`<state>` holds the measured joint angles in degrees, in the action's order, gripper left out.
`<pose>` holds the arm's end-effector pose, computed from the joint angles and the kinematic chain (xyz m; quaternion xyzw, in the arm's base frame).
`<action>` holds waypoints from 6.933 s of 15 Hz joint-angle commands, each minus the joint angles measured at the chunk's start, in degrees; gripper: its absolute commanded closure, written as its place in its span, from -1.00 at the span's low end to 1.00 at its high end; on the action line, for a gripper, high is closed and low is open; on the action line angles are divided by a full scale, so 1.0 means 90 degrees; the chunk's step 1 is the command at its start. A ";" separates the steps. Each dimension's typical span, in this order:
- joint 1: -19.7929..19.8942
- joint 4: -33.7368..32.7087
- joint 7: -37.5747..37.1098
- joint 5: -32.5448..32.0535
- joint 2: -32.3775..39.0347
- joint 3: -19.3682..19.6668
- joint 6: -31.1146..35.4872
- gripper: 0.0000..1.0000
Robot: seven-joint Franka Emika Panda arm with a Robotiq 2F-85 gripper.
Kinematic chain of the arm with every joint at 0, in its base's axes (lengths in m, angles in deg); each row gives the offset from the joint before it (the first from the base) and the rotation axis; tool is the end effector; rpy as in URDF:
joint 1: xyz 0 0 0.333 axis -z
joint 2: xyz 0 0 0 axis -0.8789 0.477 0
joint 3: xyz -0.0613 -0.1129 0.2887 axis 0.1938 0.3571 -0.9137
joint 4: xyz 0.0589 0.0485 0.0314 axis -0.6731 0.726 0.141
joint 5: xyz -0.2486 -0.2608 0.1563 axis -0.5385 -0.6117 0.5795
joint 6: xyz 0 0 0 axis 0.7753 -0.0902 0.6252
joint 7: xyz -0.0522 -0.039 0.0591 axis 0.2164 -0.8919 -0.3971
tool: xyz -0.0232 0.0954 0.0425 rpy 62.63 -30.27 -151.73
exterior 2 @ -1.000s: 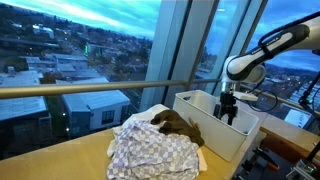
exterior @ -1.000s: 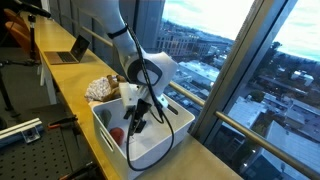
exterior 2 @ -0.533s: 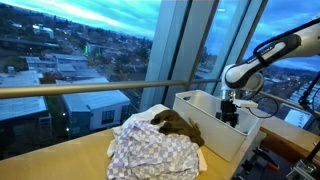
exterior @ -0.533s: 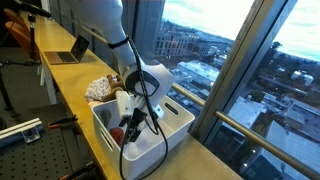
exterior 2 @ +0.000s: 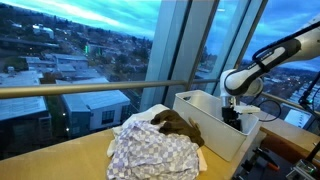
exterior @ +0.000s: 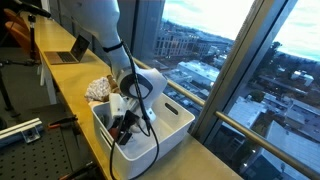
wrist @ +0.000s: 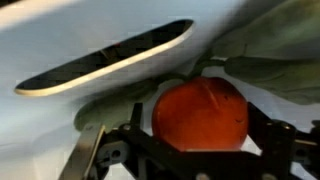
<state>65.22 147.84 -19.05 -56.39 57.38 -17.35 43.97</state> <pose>0.5338 -0.0608 0.1264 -0.9642 0.1234 0.2344 0.0103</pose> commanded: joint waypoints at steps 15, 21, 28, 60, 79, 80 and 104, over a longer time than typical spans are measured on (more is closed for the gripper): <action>-0.0406 -0.0638 -0.0624 -0.0800 -0.1875 0.0144 -0.1129 0.91; -0.0954 -0.2106 -0.0969 -0.1098 -0.2136 -0.0336 -0.2106 0.91; -0.2301 -0.3729 -0.1696 -0.1557 -0.0924 -0.1170 -0.2744 0.91; -0.0590 -0.3435 -0.0331 -0.0571 -0.1231 -0.0453 -0.2775 -1.00; 0.0088 -0.3931 0.1711 -0.0021 -0.0070 -0.0326 -0.1860 -1.00; 0.0167 -0.4002 0.1856 -0.0009 0.0140 -0.0335 -0.1704 -1.00; 0.0154 -0.6204 0.2283 0.0262 0.3313 -0.1091 -0.2185 -1.00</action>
<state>67.06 94.80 2.32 -55.47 85.99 -26.84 27.31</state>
